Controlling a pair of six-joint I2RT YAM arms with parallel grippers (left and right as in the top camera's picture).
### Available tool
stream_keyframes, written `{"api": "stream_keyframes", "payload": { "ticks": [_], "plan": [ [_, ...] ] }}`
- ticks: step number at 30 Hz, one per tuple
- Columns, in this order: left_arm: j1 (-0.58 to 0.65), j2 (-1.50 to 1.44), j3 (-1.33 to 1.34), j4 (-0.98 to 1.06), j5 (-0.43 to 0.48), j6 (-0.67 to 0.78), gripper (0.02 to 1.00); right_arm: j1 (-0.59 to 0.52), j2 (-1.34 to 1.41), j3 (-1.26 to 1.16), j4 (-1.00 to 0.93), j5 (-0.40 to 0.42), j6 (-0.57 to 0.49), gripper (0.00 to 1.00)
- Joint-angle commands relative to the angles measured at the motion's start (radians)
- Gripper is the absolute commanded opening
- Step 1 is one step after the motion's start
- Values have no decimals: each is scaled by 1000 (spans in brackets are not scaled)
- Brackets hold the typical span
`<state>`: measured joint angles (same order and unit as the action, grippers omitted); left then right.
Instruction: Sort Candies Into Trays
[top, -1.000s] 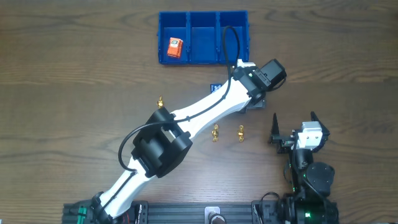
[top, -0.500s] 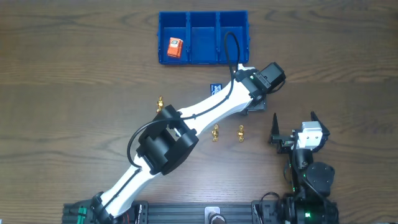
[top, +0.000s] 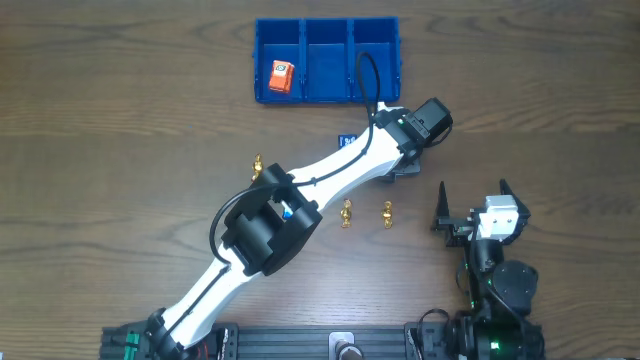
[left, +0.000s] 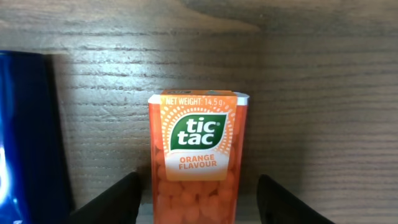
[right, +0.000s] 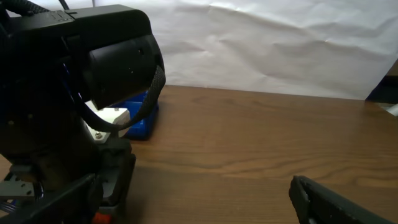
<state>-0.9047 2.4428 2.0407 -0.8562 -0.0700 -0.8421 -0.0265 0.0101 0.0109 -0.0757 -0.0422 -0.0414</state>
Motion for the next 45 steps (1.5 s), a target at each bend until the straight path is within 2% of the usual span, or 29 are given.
{"api": "stream_keyframes", "payload": {
  "ticks": [1,9,14,19,24,28,33,45],
  "plan": [
    [8,35,3,7,8,-11,511,4,-7,-3,-5,-5,-13,998],
    [8,35,3,16,8,-11,358,4,-7,-3,-5,-5,-13,998],
    [9,27,5,16,2,-11,343,4,-7,-3,-5,-5,-13,998],
    [26,-103,5,6,-87,46,354,4,-7,-3,-5,-5,-13,998],
    [116,-309,5,-35,-194,131,349,4,-7,-3,-5,-5,-13,998],
    [279,-440,5,-34,-183,211,351,4,-7,-3,-5,-5,-13,998],
    [448,-457,4,-33,-107,283,347,4,-7,-3,-5,-5,-13,998],
    [494,-286,4,20,-90,502,389,4,-7,-3,-5,-5,-13,998]
  ]
}}
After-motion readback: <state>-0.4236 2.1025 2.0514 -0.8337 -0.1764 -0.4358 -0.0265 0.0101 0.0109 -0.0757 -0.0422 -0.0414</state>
